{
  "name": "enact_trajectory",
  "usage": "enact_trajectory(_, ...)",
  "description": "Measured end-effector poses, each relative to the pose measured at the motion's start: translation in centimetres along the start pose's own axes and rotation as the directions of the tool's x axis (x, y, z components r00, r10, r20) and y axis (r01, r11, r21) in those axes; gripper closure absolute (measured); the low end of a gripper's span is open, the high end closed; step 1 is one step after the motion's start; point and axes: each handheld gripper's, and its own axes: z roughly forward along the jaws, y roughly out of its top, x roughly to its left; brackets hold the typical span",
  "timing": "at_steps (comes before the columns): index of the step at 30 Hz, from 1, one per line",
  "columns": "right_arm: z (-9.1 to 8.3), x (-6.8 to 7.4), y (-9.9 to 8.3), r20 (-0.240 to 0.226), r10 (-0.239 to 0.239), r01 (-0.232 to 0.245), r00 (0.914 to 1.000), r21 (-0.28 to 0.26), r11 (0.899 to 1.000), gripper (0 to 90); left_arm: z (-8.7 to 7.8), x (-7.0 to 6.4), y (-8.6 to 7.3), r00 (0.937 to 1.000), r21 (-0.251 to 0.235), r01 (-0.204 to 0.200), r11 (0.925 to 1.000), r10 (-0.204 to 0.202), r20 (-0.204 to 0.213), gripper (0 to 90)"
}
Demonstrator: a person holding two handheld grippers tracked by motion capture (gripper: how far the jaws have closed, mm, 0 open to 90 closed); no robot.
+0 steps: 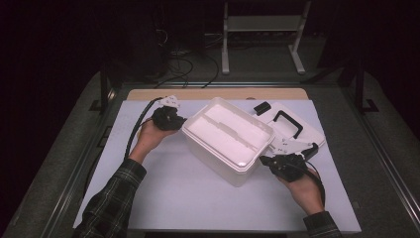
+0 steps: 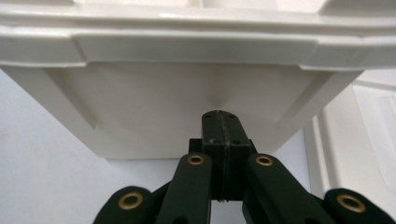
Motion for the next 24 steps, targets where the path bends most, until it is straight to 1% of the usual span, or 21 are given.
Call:
enact_trajectory(1, 0.0, 0.0, 0.1, 0.002, -0.007, 0.007, 1.0, 0.002, 1.0, 89.9, 0.0, 0.0, 0.0, 1.0, 0.0, 0.0, 1.0, 0.0, 0.0, 89.9)
enact_trajectory(3, 0.0, 0.0, 0.1, 0.003, -0.004, 0.004, 1.0, 0.004, 1.0, 89.9, -0.1, -0.1, 0.0, 0.9999, 0.004, -0.008, 1.0, 0.008, 0.014, 89.9)
enact_trajectory(4, 0.0, 0.0, 0.1, 0.003, -0.004, 0.004, 1.0, 0.004, 1.0, 89.9, -0.1, -0.1, 0.0, 0.9999, 0.004, -0.008, 1.0, 0.008, 0.014, 89.9)
enact_trajectory(6, 0.0, -0.1, 0.0, 0.005, 0.0, 0.0, 1.0, 0.004, 1.0, 89.9, -0.2, -0.3, -0.1, 0.9994, 0.003, -0.008, 1.0, 0.007, 0.033, 89.9)
enact_trajectory(9, 0.0, -0.2, 0.0, -0.005, 0.002, -0.002, 1.0, 0.0, 1.0, 89.9, -0.4, -0.6, -0.1, 0.9996, 0.016, -0.017, 0.9997, 0.017, 0.023, 89.9)
enact_trajectory(10, 0.0, -0.3, 0.0, -0.009, 0.0, 0.0, 1.0, -0.002, 1.0, 89.9, -0.7, -0.8, -0.1, 0.9996, 0.025, -0.023, 0.9994, 0.023, 0.014, 89.9)
enact_trajectory(13, 0.1, -0.3, 0.1, -0.016, -0.001, 0.001, 0.9999, -0.004, 1.0, 89.9, -1.2, -1.2, -0.2, 0.9996, 0.03, -0.025, 0.9992, 0.024, 0.013, 89.9)
enact_trajectory(16, 0.1, -0.4, 0.1, -0.02, -0.001, 0.001, 0.9998, -0.006, 1.0, 89.9, -1.5, -1.5, -0.5, 0.9996, 0.026, -0.026, 0.9993, 0.026, 0.008, 89.9)
enact_trajectory(18, 0.2, -0.5, 0.2, -0.026, -0.002, 0.001, 0.9997, -0.009, 1.0, 89.9, -1.9, -1.8, -1.0, 0.9998, 0.012, -0.011, 0.9999, 0.011, 0.014, 89.9)
enact_trajectory(24, 0.4, -0.4, 0.4, -0.035, -0.008, 0.008, 0.9994, -0.006, 1.0, 89.9, -2.9, -2.6, -1.9, 0.9999, 0.006, 0.001, 1.0, -0.001, 0.016, 89.9)
